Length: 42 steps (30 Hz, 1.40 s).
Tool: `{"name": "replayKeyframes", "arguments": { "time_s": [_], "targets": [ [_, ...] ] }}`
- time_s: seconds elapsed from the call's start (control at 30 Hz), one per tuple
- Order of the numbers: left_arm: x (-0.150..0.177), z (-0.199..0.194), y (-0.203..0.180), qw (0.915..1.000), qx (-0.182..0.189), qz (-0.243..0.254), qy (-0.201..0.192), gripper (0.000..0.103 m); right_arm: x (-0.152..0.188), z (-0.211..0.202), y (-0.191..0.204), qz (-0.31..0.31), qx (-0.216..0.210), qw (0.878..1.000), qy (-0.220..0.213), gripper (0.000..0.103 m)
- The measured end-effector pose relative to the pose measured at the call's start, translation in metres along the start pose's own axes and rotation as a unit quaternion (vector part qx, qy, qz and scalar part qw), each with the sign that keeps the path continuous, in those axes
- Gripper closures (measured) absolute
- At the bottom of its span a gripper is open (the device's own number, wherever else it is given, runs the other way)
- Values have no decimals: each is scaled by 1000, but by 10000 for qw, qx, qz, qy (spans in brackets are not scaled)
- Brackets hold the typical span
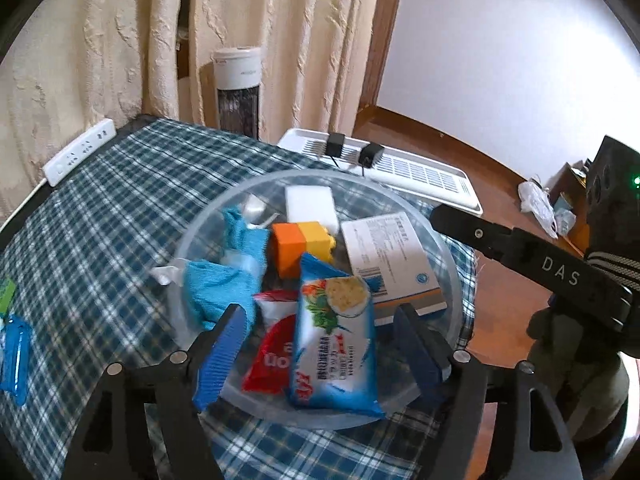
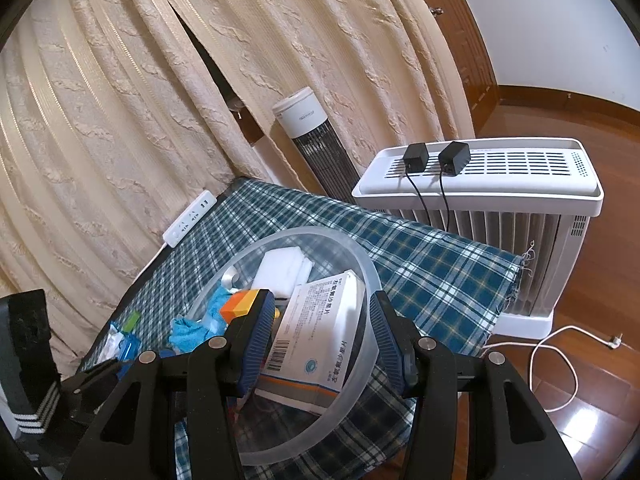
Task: Organize objects
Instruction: 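Lower the cracker packet into the clear bowl and open the left tool, then move both open tools from the bowl toward the blue pouch and white wipes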
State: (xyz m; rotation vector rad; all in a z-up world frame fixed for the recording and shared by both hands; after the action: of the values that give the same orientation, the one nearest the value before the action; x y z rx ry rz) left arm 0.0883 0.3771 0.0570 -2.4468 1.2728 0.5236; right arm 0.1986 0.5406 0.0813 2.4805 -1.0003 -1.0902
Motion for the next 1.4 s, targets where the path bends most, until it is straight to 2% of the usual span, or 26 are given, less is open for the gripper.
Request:
{"name": "replayKeyframes", "arguments": {
  "time_s": [0.53, 0.83, 1.1, 1.4],
  "targets": [
    [30, -15, 34, 9986, -292, -428, -43, 20, 10, 6, 27, -196, -55, 9997, 99, 52],
    [41, -4, 31, 9986, -366, -381, 81, 20, 12, 3, 34, -219, -46, 9997, 111, 52],
    [38, 3, 33, 9981, -378, -476, 120, 20, 10, 3, 35, -231, -48, 9996, 127, 52],
    [32, 11, 17, 9989, -341, -295, 146, 15, 9, 4, 33, -216, -43, 9997, 139, 52]
  ]
}}
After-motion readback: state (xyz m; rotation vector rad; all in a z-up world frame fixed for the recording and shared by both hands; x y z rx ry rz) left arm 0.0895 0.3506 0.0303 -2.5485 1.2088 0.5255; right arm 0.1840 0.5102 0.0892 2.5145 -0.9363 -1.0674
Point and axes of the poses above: each gripper's, at about its wrist camera, not at the fingertips, and z roughly the way its jaws point, y to its left, x to its underside, the point moved 1 cm from there along z, roughly the way its jaws point, and after that the axes turned 12 degrees about y, right-handed, at the moved point
